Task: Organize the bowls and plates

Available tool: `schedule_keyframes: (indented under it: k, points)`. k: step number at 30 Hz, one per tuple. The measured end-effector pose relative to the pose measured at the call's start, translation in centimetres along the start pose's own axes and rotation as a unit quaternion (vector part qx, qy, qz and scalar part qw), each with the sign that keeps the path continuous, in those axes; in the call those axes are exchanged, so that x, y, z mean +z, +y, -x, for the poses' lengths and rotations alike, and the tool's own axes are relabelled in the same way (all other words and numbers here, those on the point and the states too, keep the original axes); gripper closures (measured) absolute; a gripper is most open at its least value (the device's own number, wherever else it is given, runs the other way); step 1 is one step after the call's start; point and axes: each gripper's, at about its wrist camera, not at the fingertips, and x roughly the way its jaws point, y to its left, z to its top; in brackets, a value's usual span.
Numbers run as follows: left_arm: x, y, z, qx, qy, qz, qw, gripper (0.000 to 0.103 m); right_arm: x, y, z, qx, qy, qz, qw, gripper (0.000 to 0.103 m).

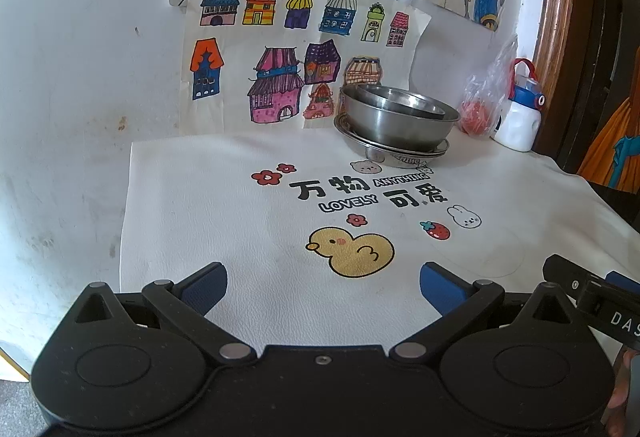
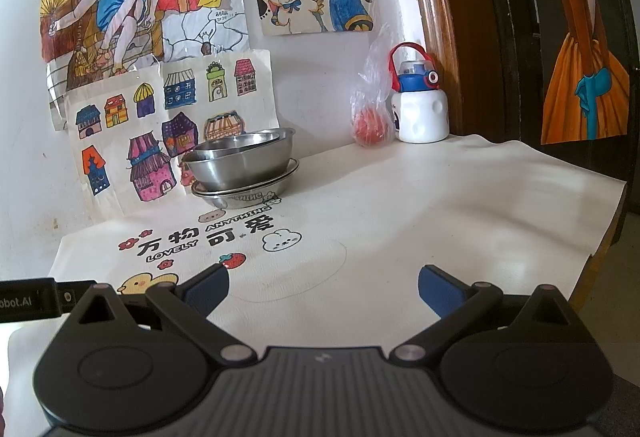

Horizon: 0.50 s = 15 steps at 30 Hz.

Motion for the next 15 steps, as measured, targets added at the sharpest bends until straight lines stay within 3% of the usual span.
schedule_keyframes:
  k: [15]
  points:
    - [0.0,-0.02,-0.18,0.0,0.002,-0.001,1.0,0.001,0.0,0.05,-0.1,0.0,0.0,-0.001,1.0,0.0]
